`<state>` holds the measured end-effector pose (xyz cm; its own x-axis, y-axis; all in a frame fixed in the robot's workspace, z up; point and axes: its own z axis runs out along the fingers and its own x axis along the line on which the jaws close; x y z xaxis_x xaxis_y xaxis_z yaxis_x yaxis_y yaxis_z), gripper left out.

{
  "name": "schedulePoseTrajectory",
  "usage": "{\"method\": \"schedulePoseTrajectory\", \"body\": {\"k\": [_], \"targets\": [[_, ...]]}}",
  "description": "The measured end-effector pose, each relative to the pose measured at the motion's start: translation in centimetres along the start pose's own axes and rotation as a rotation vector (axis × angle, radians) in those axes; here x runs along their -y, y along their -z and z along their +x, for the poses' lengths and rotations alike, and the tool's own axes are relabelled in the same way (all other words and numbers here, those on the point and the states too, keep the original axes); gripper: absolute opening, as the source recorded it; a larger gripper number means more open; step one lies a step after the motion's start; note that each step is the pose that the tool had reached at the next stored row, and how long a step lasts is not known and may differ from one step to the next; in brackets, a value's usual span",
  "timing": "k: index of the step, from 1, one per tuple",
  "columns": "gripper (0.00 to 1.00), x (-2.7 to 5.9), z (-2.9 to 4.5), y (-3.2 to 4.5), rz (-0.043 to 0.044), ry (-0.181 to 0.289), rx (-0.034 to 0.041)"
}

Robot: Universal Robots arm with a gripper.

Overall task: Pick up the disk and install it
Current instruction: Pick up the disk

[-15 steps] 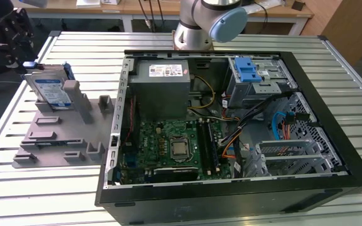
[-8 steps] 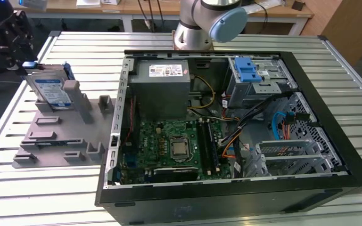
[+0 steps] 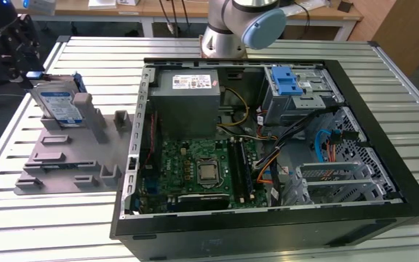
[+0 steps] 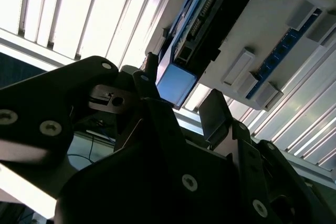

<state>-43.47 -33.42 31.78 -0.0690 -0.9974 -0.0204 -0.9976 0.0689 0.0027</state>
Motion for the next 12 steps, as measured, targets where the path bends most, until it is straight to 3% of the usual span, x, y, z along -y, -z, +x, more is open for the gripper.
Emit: {"method": "schedulePoseTrajectory", "body": {"k": [12], "targets": [[0.59,-0.08,-0.21,-0.51,-0.0002,0.000,0.0000]]}}
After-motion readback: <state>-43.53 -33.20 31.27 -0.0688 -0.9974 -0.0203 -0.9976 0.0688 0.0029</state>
